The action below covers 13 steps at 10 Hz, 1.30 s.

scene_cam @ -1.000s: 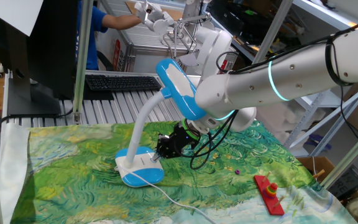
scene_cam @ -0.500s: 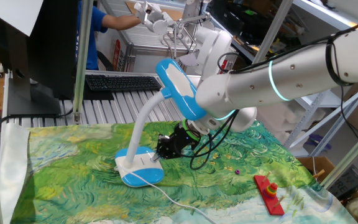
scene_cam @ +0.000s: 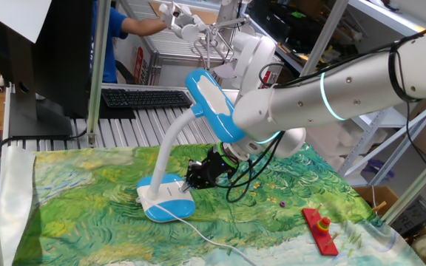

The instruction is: Turn off the desk lamp by pressing the button

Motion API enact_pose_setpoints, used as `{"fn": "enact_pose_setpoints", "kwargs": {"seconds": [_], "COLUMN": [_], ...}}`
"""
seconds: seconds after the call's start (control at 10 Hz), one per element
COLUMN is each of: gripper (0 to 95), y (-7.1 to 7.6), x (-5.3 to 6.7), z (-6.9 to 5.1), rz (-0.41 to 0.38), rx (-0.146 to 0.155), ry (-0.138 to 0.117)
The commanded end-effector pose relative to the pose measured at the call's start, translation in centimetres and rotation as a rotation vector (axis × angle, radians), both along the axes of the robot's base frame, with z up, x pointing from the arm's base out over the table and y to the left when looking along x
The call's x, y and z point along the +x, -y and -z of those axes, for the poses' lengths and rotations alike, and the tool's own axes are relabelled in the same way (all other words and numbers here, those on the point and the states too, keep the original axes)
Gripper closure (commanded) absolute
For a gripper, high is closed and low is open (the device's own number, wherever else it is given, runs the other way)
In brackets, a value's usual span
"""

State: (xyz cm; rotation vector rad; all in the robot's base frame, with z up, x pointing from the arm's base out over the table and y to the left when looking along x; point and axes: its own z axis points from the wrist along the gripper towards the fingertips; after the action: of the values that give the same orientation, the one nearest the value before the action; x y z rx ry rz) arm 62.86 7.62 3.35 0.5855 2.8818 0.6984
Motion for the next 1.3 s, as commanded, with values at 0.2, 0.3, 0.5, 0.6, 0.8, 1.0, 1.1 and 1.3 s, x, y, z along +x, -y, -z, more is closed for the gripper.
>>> {"fn": "enact_pose_setpoints", "kwargs": {"seconds": [0.2, 0.3, 0.5, 0.6, 0.8, 1.0, 1.1, 1.3], "gripper": [95.0, 95.0, 95.0, 95.0, 95.0, 95.0, 95.0, 95.0], "y": [-0.8, -0.8, -0.2, 0.2, 0.5, 0.6, 0.6, 0.5], "x": [-0.1, 0.0, 0.3, 0.6, 1.1, 1.1, 1.1, 1.1], "z": [1.7, 1.7, 0.7, -0.3, -1.2, -1.2, -1.2, -1.2], "rz": [0.005, 0.004, -0.004, -0.014, -0.02, -0.022, -0.021, -0.019], "rx": [-0.008, -0.012, -0.007, -0.008, -0.011, -0.01, -0.007, 0.0], "ry": [0.01, 0.009, -0.019, -0.032, -0.037, -0.037, -0.039, -0.041]}}
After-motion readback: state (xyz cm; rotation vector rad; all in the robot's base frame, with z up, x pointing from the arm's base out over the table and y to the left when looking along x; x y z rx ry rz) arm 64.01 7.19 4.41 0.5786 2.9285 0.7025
